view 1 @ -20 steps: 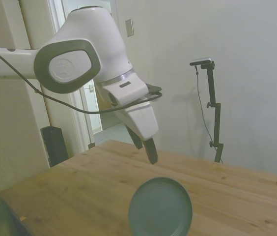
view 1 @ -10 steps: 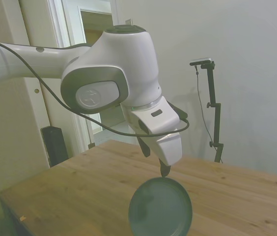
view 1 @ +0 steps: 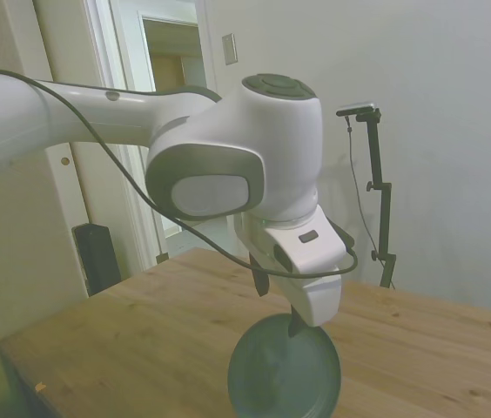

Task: Unload the plate

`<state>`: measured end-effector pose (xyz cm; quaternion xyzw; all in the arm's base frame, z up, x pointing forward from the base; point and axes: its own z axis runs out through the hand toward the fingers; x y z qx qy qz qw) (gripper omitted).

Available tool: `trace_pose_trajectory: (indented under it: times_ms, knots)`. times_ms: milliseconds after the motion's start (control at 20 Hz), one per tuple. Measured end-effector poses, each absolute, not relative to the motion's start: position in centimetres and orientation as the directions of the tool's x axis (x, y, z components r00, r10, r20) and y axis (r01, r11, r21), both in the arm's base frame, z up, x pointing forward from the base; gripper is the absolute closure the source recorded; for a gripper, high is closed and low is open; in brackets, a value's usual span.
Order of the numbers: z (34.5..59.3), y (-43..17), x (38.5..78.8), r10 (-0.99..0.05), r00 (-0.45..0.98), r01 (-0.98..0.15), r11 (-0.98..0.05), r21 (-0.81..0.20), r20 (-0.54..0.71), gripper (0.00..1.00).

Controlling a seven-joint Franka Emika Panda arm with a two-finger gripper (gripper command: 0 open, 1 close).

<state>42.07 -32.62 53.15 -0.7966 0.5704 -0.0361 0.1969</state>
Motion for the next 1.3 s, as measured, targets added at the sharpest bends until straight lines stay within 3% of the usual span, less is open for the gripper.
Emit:
trace_pose_trajectory:
  times_ms: [550, 600, 1300]
  knots:
    - [51.5, -29.7, 45.6, -0.895, 0.409, -0.885, -0.342, -0.316, -0.177, 0.0]
    - [51.3, -29.6, 45.6, -0.894, 0.411, -0.885, -0.345, -0.312, -0.178, 1.0]
    - [50.4, -28.4, 44.9, -0.884, 0.43, -0.884, -0.372, -0.282, -0.184, 1.0]
